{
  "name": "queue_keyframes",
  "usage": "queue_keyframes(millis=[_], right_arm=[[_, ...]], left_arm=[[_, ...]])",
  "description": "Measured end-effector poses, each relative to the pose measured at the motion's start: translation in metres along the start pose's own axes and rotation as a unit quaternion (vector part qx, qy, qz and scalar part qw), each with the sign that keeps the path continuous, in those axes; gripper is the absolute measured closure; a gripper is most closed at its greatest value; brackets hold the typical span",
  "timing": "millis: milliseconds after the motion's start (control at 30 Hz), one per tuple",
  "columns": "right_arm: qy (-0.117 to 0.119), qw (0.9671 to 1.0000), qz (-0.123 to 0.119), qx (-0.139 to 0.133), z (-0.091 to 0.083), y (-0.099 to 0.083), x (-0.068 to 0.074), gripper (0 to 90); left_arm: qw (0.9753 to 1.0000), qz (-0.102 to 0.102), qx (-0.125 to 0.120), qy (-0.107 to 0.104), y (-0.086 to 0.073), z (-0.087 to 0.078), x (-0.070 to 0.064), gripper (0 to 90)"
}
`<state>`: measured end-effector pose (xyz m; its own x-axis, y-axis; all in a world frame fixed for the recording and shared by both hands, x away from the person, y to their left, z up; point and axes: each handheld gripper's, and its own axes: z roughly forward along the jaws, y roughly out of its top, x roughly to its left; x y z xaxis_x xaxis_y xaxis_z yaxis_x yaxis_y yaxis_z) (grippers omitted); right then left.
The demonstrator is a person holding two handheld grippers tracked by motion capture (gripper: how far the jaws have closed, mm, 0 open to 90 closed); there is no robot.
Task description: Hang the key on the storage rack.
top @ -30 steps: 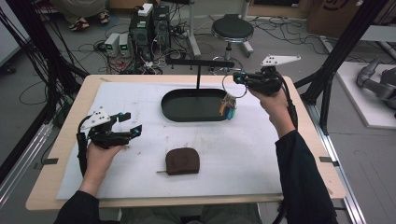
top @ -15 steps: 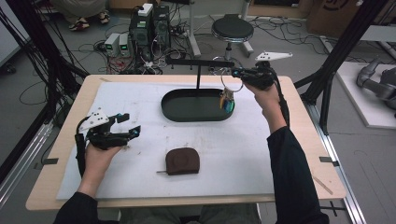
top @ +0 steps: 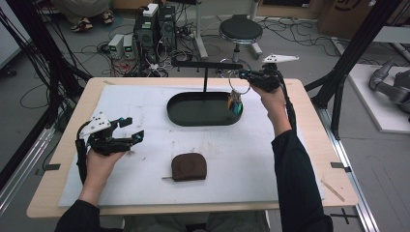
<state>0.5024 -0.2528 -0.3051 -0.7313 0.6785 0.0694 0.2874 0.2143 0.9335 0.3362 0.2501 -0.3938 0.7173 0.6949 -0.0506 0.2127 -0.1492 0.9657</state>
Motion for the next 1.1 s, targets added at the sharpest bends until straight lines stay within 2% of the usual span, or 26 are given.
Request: queue_keyframes(millis=[133,333,633,867,1100], right_arm=[[-0.006,1.0000,0.002,-0.002,0.006,-0.002,-0.001,87.7],[-0.022,0.9996,0.017,-0.003,0.010,-0.002,-0.006,87.8],[-0.028,0.9992,0.028,0.000,0.011,-0.004,-0.010,87.7],[-0.031,0.9992,0.023,0.003,0.013,-0.004,-0.010,87.6],[-0.036,0.9990,0.028,0.005,0.014,-0.006,-0.011,87.5]], left_arm=[[1.0000,0.001,0.000,0.000,0.000,0.001,-0.001,26.4],[1.0000,0.000,-0.001,0.000,0.000,-0.001,0.000,26.3],[1.0000,0.000,-0.002,0.001,0.000,-0.003,0.001,26.4],[1.0000,0.001,-0.002,-0.001,0.000,-0.002,0.000,26.4],[1.0000,0.002,-0.003,-0.001,0.001,-0.004,0.000,26.4]])
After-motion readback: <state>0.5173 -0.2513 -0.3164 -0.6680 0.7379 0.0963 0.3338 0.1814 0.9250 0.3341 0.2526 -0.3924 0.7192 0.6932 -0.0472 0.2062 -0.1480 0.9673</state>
